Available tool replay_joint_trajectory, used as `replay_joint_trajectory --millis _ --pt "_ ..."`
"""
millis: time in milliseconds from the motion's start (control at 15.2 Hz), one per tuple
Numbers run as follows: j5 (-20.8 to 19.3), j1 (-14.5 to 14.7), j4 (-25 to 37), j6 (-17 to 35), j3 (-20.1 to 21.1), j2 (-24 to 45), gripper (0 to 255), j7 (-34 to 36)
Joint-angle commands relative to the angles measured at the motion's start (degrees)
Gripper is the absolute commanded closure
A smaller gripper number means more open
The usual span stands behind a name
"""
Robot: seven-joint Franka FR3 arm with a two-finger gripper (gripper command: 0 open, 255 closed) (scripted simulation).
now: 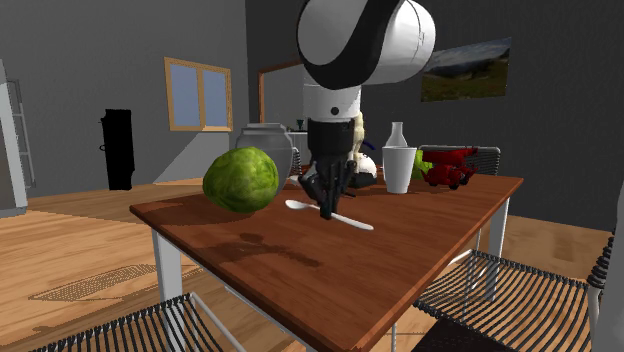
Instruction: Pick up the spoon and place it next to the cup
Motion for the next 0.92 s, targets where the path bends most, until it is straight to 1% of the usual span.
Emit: replay_joint_trajectory --millis 0,858 --pt "0.29 0.15 0.95 -1.91 -0.04 -0.94 255 -0.34" --pt "1.71 0.84 8.28 -13.54 0.00 -5.31 255 -2.09"
